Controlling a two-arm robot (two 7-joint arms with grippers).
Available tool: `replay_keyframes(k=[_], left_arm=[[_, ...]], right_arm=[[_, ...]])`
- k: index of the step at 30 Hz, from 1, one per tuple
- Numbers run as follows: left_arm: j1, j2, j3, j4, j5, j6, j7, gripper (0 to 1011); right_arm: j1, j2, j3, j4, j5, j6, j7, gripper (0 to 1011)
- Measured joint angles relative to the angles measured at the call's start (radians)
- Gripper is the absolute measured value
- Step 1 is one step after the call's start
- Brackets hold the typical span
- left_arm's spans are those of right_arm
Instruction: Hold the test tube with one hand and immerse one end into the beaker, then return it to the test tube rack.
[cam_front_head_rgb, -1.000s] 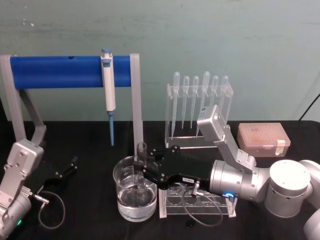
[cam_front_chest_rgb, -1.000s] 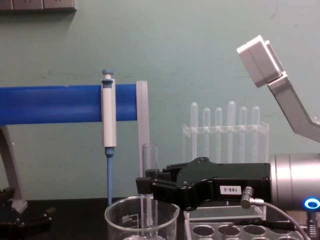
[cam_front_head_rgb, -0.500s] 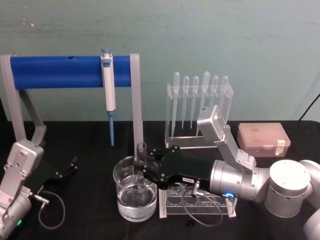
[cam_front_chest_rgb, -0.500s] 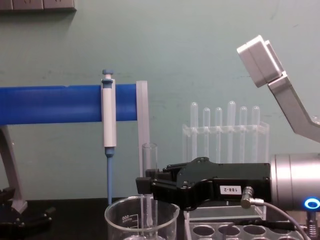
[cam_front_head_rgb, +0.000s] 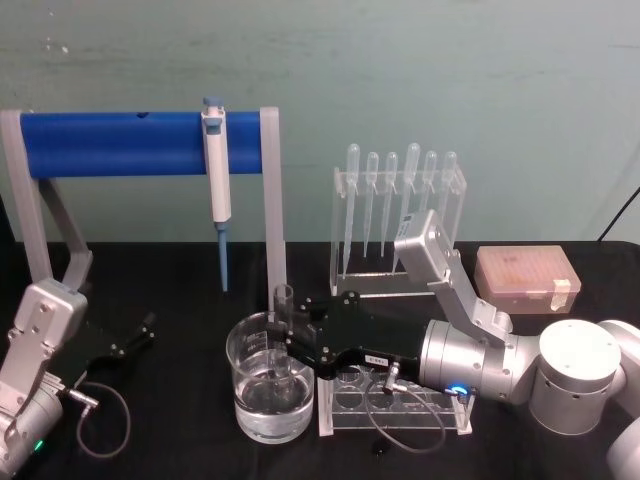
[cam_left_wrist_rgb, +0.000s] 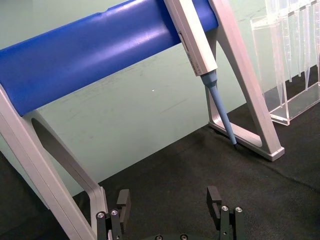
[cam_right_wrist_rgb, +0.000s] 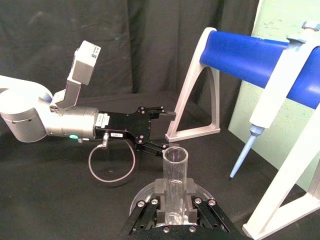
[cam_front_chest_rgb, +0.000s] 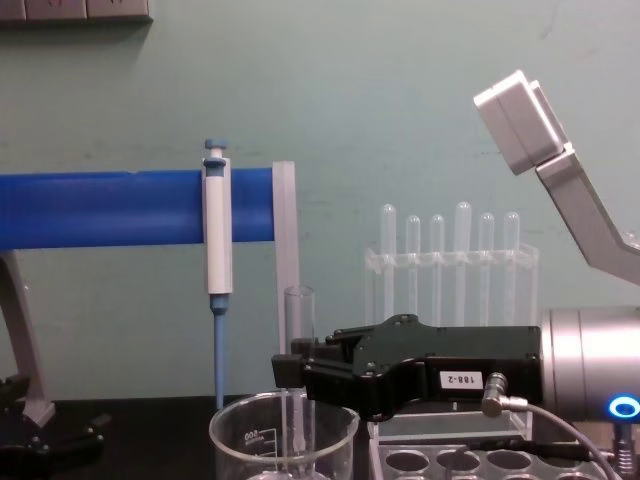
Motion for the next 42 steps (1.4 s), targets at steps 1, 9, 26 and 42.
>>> replay_keyframes(k=[1,9,26,42], left_arm=[[0.000,0.000,0.000,0.000,0.000,0.000,0.000,1000],[0.000,0.000,0.000,0.000,0.000,0.000,0.000,1000],[0.000,0.000,0.000,0.000,0.000,0.000,0.000,1000],[0.000,0.000,0.000,0.000,0.000,0.000,0.000,1000]], right_arm=[[0.000,0.000,0.000,0.000,0.000,0.000,0.000,226],[0.000,0.000,0.000,0.000,0.000,0.000,0.000,227],[0.000,0.000,0.000,0.000,0.000,0.000,0.000,227],[0.000,0.000,0.000,0.000,0.000,0.000,0.000,226]])
